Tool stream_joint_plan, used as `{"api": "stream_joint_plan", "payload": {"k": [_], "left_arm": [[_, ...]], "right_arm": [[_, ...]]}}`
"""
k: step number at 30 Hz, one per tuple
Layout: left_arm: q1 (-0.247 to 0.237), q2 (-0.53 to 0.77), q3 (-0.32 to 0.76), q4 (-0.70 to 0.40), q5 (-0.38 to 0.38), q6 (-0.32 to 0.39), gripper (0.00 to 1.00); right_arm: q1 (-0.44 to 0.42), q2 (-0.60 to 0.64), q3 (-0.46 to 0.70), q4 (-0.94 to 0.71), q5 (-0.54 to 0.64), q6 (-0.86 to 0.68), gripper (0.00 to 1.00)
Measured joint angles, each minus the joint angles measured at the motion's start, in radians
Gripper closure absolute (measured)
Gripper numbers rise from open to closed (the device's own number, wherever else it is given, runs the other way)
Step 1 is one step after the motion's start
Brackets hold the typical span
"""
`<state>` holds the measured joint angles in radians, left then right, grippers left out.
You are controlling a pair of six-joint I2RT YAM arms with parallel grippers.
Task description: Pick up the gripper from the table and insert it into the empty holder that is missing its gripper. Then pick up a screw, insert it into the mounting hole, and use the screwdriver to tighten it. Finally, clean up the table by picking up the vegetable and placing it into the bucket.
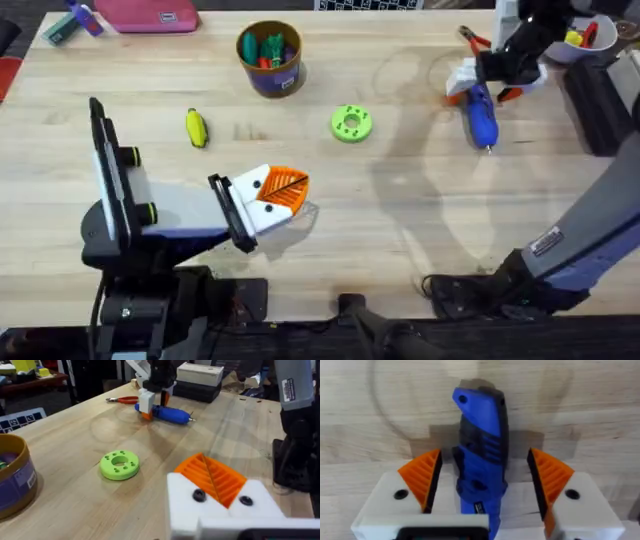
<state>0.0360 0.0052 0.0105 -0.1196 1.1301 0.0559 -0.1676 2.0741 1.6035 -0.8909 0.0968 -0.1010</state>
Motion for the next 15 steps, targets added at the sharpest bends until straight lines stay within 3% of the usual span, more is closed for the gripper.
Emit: {"api": "stream_joint_plan", "payload": {"k": [2,3,8,15], "left_arm": [[0.000,0.000,0.000,0.000,0.000,0.000,0.989],[0.000,0.000,0.000,0.000,0.000,0.000,0.989],[0.000,0.000,0.000,0.000,0.000,0.000,0.989],[0.000,0.000,0.000,0.000,0.000,0.000,0.989]], "right_arm": [[-0.011,0.018,0.004,0.000,-0.026,0.002,0.064],[-0.023,0.023,0.012,-0.003,-0.040,0.002,0.300],[-0.027,0.030,0.017,0.007,-0.030,-0.007,0.952],[-0.014,0.031,0.023,-0.027,-0.027,-0.020,0.976]]}}
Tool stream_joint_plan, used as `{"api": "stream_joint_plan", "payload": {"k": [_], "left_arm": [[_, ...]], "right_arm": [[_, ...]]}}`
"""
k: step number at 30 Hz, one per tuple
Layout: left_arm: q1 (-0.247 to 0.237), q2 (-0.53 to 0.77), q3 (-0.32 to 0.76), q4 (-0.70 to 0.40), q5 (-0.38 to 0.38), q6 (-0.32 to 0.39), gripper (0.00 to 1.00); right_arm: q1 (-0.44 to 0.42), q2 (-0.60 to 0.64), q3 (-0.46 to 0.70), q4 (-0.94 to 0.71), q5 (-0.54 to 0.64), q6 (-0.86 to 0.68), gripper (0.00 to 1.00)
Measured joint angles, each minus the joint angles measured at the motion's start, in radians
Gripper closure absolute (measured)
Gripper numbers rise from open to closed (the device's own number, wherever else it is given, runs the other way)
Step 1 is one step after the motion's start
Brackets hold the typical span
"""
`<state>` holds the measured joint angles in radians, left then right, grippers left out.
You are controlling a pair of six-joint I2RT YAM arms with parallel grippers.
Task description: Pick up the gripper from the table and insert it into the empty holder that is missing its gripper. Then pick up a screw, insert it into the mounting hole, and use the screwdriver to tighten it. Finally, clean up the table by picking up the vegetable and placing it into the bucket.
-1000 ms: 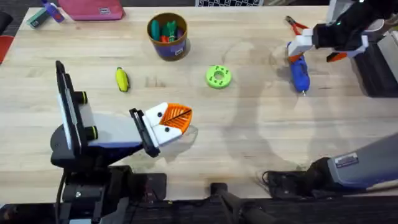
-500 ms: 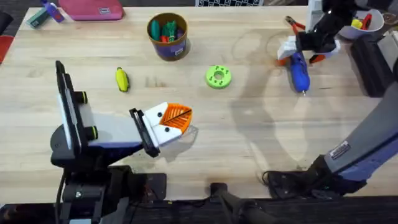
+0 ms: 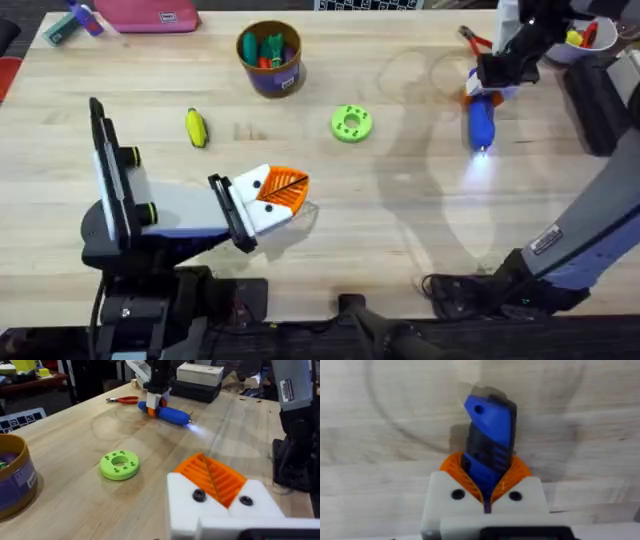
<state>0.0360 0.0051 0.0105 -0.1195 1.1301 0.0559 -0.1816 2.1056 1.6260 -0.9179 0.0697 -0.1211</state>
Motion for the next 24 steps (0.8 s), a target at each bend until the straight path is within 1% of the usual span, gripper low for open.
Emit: {"api": "stream_joint_plan", "payload": {"k": [2,6,9,13,14,19,24], "left_arm": [[0.000,0.000,0.000,0.000,0.000,0.000,0.989],[0.000,0.000,0.000,0.000,0.000,0.000,0.989],[0.000,0.000,0.000,0.000,0.000,0.000,0.989],[0.000,0.000,0.000,0.000,0.000,0.000,0.989],[0.000,0.000,0.000,0.000,0.000,0.000,0.989],[0.000,0.000,0.000,0.000,0.000,0.000,0.989],[0.000,0.000,0.000,0.000,0.000,0.000,0.989]], "right_arm": [[0.009,0.000,0.002,-0.028,0.000,0.000,0.976],[0.028,-0.007,0.002,-0.033,-0.008,0.002,0.976],[0.047,-0.058,0.002,-0.029,-0.030,0.012,0.976],[0.070,-0.214,0.002,-0.013,-0.081,0.039,0.976],[0.077,-0.269,0.003,-0.008,-0.095,0.053,0.976],[0.112,-0.466,0.008,0.006,-0.120,0.117,0.976],[0.195,-0.620,0.008,0.041,-0.124,0.149,0.976]]}}
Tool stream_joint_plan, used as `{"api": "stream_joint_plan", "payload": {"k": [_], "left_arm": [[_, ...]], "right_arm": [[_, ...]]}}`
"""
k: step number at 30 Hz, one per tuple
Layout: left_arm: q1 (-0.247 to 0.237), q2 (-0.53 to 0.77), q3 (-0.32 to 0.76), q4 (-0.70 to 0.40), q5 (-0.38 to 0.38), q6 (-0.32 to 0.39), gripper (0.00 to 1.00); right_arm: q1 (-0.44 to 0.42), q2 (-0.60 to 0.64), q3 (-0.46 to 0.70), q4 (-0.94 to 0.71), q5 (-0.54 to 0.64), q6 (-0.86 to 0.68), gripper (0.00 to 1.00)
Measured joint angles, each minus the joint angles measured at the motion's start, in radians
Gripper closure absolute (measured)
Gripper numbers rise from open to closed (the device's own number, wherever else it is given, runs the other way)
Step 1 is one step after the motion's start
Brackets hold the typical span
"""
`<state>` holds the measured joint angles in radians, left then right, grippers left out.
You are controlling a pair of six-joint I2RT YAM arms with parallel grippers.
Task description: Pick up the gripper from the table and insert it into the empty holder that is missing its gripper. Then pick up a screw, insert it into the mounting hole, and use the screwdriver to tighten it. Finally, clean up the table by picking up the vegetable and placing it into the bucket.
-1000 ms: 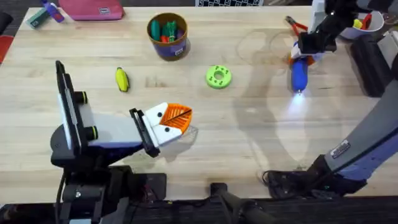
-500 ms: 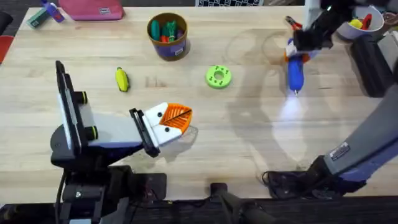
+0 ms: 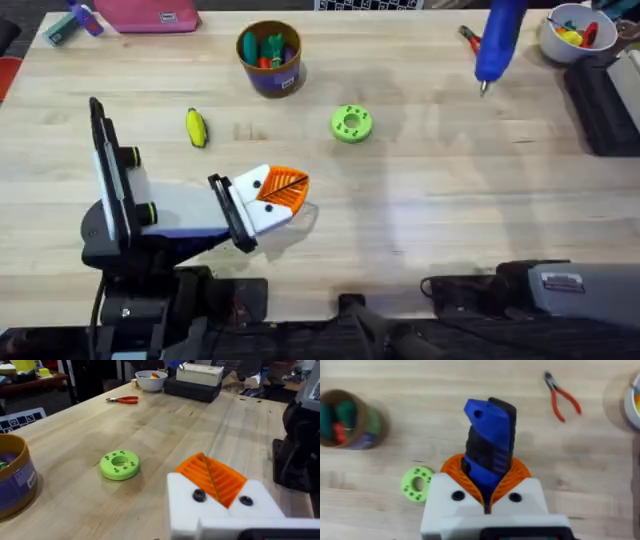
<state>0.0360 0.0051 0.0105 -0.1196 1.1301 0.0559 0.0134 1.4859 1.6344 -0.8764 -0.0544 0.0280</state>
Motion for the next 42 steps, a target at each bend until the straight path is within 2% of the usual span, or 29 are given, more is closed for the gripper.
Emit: {"api": "stream_joint_plan", "payload": {"k": [10,13,18,23,28,36,39,42], "left_arm": [[0.000,0.000,0.000,0.000,0.000,0.000,0.989],[0.000,0.000,0.000,0.000,0.000,0.000,0.989],[0.000,0.000,0.000,0.000,0.000,0.000,0.989],[0.000,0.000,0.000,0.000,0.000,0.000,0.989],[0.000,0.000,0.000,0.000,0.000,0.000,0.989],[0.000,0.000,0.000,0.000,0.000,0.000,0.989],[0.000,0.000,0.000,0.000,0.000,0.000,0.989],[0.000,0.000,0.000,0.000,0.000,0.000,0.989]], "right_arm": [[0.219,-0.235,-0.001,0.115,-0.015,0.038,0.977],[0.278,-0.301,-0.039,0.216,-0.018,0.057,0.977],[0.339,-0.461,-0.255,0.482,-0.024,0.114,0.977],[0.346,-0.571,-0.526,0.831,-0.081,0.187,0.977],[0.347,-0.535,-0.674,1.112,-0.283,0.238,0.977],[0.347,-0.288,-0.686,1.563,-0.722,0.292,0.977],[0.351,-0.206,-0.686,1.720,-0.844,0.329,0.977],[0.366,-0.168,-0.686,1.785,-0.926,0.343,0.977]]}}
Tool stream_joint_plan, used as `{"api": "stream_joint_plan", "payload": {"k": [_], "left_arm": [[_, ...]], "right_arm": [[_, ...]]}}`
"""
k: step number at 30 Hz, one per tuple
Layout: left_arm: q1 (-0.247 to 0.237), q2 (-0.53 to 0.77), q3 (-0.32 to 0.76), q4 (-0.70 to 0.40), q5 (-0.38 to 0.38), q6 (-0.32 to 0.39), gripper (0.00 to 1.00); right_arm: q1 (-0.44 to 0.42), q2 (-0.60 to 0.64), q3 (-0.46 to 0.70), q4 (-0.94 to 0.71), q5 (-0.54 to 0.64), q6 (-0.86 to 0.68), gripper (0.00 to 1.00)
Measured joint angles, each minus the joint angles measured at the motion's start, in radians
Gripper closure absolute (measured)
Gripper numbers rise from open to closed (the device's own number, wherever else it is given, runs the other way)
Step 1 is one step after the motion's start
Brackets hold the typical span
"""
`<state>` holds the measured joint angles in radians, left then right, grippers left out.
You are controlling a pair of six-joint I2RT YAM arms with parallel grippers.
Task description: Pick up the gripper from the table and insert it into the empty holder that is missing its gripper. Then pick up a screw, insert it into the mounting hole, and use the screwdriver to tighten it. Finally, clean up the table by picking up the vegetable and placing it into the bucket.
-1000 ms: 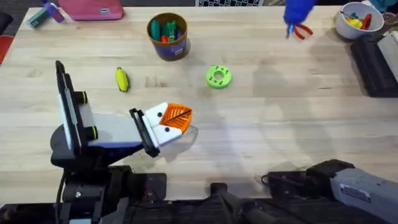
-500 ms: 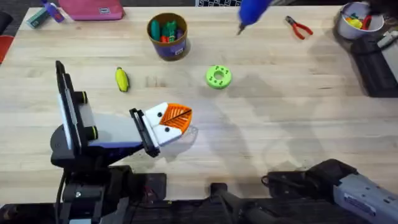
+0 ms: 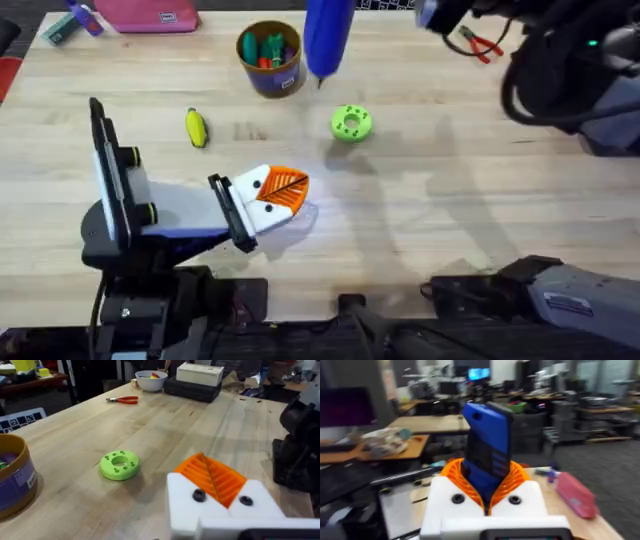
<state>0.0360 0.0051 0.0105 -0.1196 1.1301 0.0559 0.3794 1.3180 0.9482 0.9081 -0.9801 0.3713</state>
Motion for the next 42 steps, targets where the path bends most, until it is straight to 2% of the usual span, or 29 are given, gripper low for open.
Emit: {"api": "stream_joint_plan", "payload": {"k": [4,5,9,42], "left_arm": [[0.000,0.000,0.000,0.000,0.000,0.000,0.989],[0.000,0.000,0.000,0.000,0.000,0.000,0.989],[0.000,0.000,0.000,0.000,0.000,0.000,0.989],[0.000,0.000,0.000,0.000,0.000,0.000,0.989]], "right_arm": [[0.040,0.017,0.000,0.008,-0.077,-0.001,0.977],[0.073,0.031,0.000,0.008,-0.112,-0.001,0.977],[0.126,0.057,0.000,0.008,-0.129,-0.030,0.977],[0.334,0.057,0.000,0.009,-0.140,-0.107,0.977]]}}
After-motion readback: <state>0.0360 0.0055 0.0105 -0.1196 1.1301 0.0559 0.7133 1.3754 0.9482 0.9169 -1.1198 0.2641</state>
